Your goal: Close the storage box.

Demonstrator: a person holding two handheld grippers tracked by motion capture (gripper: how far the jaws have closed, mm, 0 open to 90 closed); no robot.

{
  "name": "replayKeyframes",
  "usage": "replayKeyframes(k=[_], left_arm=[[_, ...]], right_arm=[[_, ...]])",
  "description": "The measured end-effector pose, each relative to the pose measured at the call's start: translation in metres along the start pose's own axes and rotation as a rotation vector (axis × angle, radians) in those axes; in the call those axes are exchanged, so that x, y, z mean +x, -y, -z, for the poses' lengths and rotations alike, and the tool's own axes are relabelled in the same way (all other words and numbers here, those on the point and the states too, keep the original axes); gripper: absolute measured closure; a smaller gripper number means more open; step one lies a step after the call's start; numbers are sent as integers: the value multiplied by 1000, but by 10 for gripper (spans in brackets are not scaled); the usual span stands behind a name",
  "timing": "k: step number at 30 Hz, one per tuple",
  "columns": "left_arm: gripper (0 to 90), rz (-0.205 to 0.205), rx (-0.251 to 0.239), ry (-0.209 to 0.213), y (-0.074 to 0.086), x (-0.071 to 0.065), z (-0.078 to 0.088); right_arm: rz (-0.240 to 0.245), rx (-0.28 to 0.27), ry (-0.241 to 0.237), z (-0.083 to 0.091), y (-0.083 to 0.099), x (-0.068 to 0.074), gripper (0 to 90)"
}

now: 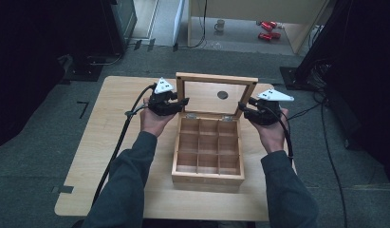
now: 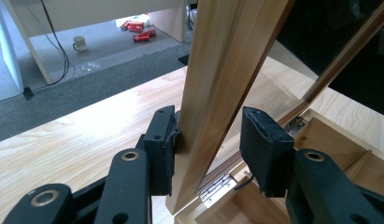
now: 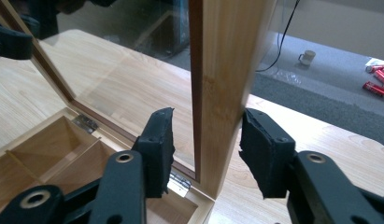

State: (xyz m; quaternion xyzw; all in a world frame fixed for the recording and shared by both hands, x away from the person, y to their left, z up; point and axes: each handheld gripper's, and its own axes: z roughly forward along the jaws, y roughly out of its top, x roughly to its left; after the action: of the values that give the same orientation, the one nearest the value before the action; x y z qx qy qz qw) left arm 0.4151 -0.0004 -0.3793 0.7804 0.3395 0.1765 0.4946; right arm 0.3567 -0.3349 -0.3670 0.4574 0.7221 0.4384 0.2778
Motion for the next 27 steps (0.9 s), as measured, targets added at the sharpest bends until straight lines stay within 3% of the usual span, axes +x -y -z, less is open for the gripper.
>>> replayKeyframes(k=[13,19,24,27], left_arm=[[573,-39,13,-12,0,-5,4],[581,-50,16,-18,2,-6,6],[558,-61,20,-18,2,-9,10],[529,-89,34,-24,2,-11,13]], right_arm=[[10,9,34,12,0,0,707],[27,0,59,15,1,6,731],[23,-10,51,19,2,5,750],[24,-15,51,21,2,6,747]])
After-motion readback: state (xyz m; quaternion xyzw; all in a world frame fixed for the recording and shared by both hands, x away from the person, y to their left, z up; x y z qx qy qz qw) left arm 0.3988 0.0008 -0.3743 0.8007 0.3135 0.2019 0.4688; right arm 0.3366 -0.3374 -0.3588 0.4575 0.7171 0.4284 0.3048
